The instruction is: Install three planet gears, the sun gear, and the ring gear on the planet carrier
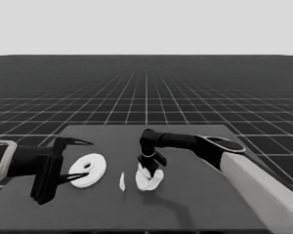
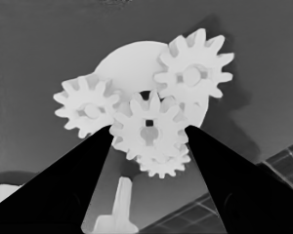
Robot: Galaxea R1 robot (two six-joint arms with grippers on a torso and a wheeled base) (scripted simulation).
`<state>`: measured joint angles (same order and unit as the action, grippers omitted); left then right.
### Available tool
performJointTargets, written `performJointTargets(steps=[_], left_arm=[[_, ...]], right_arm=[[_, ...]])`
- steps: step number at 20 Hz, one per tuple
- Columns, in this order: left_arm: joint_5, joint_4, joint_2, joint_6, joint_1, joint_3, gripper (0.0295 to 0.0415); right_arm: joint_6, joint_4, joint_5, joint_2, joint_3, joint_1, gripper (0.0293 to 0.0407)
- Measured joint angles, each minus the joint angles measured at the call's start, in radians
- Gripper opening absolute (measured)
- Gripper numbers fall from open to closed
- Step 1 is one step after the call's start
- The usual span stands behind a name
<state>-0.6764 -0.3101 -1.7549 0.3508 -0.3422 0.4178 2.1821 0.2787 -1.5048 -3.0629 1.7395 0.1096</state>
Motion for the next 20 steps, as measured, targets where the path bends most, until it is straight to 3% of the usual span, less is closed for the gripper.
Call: performJointTargets(steps=[18,20], left_arm=[[0.0,0.0,0.0,0.0,0.0,0.0,0.0385],[0.0,0.0,0.0,0.0,0.0,0.0,0.0385]], right_arm=[[0.188,0.0,0.0,0.0,0.0,0.0,0.031],[0.198,0.0,0.0,0.0,0.0,0.0,0.0369]])
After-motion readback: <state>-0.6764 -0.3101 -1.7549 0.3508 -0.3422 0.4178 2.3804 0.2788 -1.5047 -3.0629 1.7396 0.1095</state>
